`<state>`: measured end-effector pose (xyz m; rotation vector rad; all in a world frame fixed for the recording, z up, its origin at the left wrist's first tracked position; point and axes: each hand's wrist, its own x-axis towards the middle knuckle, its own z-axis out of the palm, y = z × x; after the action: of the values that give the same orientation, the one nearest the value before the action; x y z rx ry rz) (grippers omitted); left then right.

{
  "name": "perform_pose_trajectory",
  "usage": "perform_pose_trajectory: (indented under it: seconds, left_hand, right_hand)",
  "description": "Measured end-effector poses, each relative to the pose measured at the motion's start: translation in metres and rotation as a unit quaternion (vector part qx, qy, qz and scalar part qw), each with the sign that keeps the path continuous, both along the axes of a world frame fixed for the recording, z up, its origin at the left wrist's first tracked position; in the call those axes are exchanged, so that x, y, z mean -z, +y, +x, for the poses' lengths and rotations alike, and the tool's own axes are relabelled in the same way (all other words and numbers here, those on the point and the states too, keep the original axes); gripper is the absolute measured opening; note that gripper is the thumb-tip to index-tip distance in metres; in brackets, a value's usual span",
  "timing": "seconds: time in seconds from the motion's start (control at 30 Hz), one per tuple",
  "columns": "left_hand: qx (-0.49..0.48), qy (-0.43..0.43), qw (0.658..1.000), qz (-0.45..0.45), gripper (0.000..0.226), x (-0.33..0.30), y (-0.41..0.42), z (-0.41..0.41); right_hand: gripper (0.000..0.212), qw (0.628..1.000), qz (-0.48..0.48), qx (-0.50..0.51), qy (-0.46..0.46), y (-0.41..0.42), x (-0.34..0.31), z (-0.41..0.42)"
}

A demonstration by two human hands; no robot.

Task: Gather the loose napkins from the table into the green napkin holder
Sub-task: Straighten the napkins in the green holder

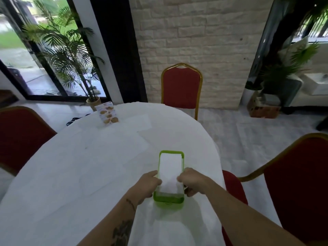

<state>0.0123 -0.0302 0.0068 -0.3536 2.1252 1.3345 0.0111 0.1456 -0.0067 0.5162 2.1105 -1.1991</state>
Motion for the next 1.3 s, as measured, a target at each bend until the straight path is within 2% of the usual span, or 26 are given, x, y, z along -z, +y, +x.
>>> perform_pose_trajectory:
  seconds: [0.13,0.27,0.37,0.57,0.67,0.73,0.8,0.9,0.97,1.1,1.3]
  left_hand:
    - [-0.031,0.025,0.999,-0.015,0.033,0.004,-0.034,-0.006]
    - [-0.066,0.035,0.997,-0.003,0.017,0.006,-0.055,-0.009]
    - [-0.064,0.051,0.997,0.000,0.024,0.012,-0.068,-0.013]
    - [-0.044,0.054,0.997,0.038,0.029,0.019,-0.098,-0.020]
    - [-0.012,0.052,0.998,0.040,0.019,0.023,-0.119,-0.025]
    - [0.005,0.063,0.997,0.047,0.030,0.028,-0.133,-0.027]
    - [0.003,0.097,0.995,0.031,0.043,0.031,-0.149,-0.026]
    - [-0.022,0.148,0.988,0.022,0.040,0.032,-0.177,-0.024]
    - [-0.032,0.168,0.985,0.017,0.038,0.030,-0.200,-0.023]
    - [-0.061,0.189,0.980,-0.016,0.040,0.031,-0.256,-0.022]
    - [-0.055,0.188,0.974,-0.117,0.040,0.058,-0.329,-0.029]
  right_hand:
    - [0.036,0.999,-0.035,0.005,0.020,-0.040,0.002,-0.003]
    - [0.054,0.998,-0.035,0.014,0.041,-0.070,0.007,-0.008]
    - [0.059,0.998,-0.041,0.029,0.049,-0.085,0.009,-0.011]
    - [0.052,0.996,-0.032,0.050,0.070,-0.111,0.003,-0.011]
    - [0.051,0.996,-0.010,0.053,0.075,-0.122,0.000,-0.007]
    - [0.047,0.993,0.029,0.052,0.101,-0.128,-0.003,-0.004]
    - [0.046,0.984,0.090,0.044,0.145,-0.137,-0.009,-0.004]
    - [0.060,0.966,0.163,0.026,0.198,-0.159,-0.019,-0.006]
    - [0.068,0.961,0.169,0.008,0.219,-0.181,-0.024,-0.011]
    - [0.061,0.946,0.166,-0.035,0.275,-0.238,-0.027,-0.021]
    - [0.058,0.953,0.154,-0.123,0.231,-0.304,-0.007,-0.026]
